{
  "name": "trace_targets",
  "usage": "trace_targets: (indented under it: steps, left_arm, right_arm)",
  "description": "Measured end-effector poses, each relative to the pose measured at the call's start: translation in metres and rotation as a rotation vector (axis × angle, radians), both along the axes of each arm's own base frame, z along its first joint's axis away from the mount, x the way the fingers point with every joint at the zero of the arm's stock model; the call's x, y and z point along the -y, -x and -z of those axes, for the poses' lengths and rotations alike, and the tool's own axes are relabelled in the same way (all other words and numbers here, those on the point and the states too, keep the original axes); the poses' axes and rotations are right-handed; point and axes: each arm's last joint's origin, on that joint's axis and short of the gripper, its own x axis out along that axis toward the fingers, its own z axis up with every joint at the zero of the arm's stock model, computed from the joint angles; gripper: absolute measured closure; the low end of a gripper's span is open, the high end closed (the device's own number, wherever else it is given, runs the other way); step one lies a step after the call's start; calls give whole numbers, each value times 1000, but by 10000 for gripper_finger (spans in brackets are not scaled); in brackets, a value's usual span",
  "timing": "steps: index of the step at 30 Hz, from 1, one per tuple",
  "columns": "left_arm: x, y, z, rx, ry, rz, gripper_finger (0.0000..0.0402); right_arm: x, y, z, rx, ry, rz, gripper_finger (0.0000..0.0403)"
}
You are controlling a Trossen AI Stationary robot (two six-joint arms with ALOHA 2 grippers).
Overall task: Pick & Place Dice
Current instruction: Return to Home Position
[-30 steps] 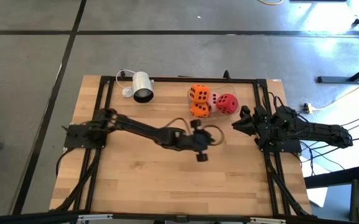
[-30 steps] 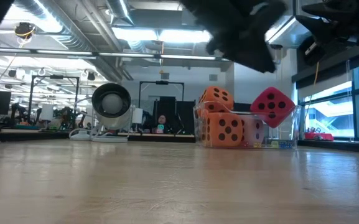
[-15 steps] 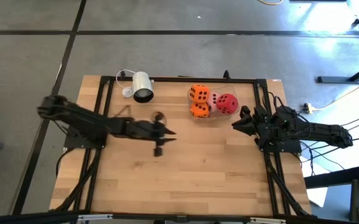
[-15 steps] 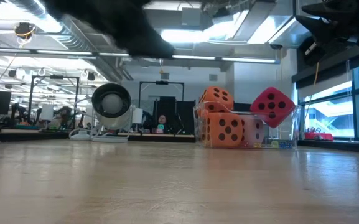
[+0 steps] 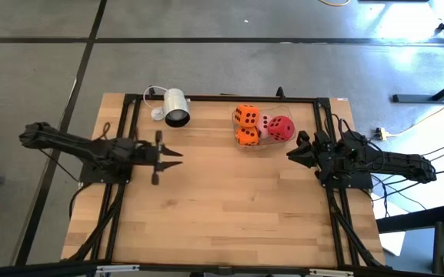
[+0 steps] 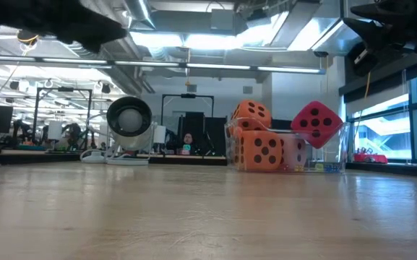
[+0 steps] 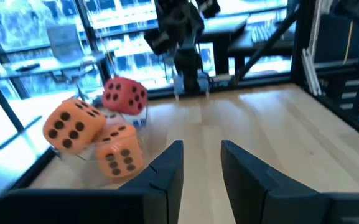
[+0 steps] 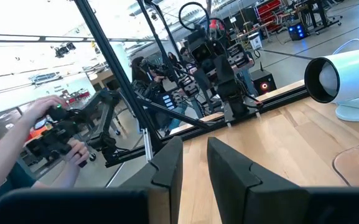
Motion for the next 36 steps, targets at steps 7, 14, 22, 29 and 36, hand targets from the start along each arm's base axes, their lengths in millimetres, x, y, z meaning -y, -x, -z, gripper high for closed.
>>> trace_targets:
  steps: [7, 14, 22, 29, 36]
  left_arm:
    - [-3, 30, 16, 114, 9, 0, 300]
    - [-5, 45, 23, 206, 21, 1, 300]
    - [-3, 54, 23, 229, 17, 86, 300]
    - [-3, 60, 24, 225, 17, 108, 300]
    - [-4, 63, 29, 186, 38, 109, 300]
  right_arm:
    - [0, 0, 0, 0, 0, 0, 328]
    - [0, 0, 0, 0, 0, 0, 328]
    - [0, 0, 0, 0, 0, 0, 328]
    - [0, 0, 0, 0, 0, 0, 328]
    - [0, 0, 0, 0, 0, 0, 328]
